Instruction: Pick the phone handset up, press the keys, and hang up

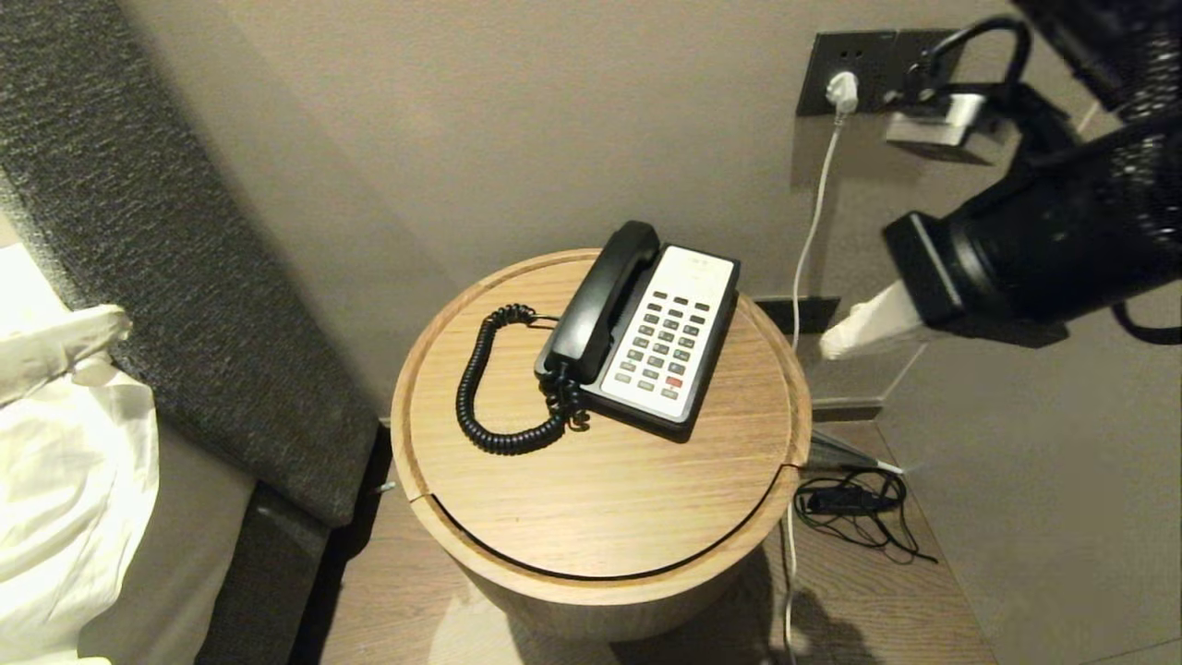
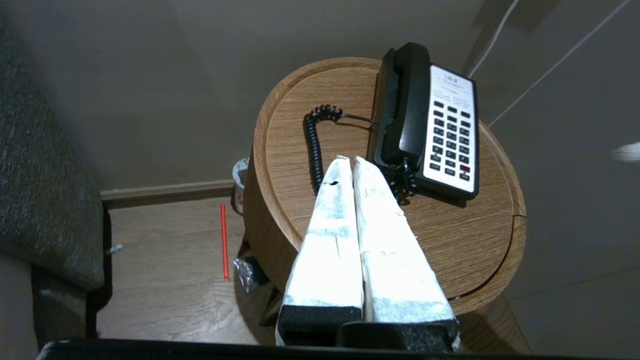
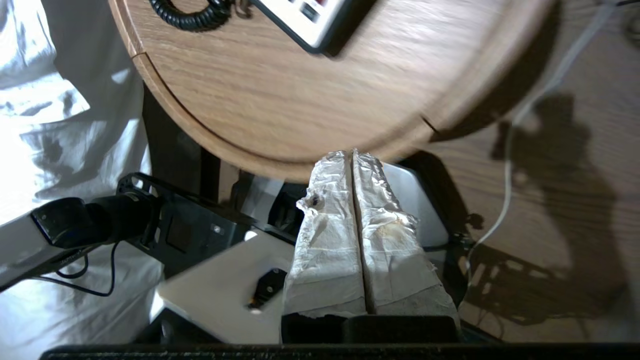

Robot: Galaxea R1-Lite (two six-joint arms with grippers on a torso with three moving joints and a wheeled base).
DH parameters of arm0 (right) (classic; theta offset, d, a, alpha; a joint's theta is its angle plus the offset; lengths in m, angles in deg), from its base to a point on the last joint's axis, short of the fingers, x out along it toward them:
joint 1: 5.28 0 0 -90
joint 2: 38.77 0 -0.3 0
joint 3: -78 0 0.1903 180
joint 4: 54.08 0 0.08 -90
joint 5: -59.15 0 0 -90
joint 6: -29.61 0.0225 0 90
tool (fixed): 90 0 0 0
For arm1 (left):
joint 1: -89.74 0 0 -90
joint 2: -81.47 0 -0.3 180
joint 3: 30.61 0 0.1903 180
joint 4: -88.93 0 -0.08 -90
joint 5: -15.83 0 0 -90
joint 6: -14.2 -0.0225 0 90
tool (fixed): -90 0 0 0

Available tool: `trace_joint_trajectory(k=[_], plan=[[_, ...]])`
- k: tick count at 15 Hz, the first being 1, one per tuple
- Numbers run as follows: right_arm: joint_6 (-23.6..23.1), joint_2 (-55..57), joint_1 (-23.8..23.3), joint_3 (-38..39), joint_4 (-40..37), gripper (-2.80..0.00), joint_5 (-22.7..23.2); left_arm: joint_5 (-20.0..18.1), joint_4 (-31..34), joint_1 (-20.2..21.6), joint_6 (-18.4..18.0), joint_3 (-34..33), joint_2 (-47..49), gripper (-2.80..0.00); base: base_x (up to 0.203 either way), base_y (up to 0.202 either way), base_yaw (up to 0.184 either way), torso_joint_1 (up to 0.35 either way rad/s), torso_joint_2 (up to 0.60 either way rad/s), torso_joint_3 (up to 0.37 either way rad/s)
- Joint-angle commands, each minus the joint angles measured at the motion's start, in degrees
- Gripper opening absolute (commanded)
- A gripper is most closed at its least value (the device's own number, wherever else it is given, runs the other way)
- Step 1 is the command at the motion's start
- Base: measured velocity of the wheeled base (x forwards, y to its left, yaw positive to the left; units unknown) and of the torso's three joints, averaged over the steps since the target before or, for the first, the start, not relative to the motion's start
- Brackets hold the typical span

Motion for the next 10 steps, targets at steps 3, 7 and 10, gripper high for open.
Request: trace_joint_trajectory(k=[3, 7, 10], plan=[[0.1, -17.4, -4.2, 9.5, -0.5, -2.80, -1.4, 0.6, 0.2, 2.3, 1.4, -3.4, -0.8, -2.80, 0.000, 0.000, 0.000, 0.000, 0.00, 0.000], [0.4, -30.0, -10.7, 17.7, -0.1, -2.80, -1.2, 4.9, 1.5, 7.0, -0.1, -12.7, -9.8, -2.80, 0.000, 0.000, 0.000, 0.000, 0.00, 0.000], [1.6, -38.0, -15.4, 22.4, 0.0, -2.80, 0.3, 7.8, 6.6, 13.9, -1.7, -18.4, -21.0, -2.80, 0.000, 0.000, 0.000, 0.000, 0.00, 0.000]])
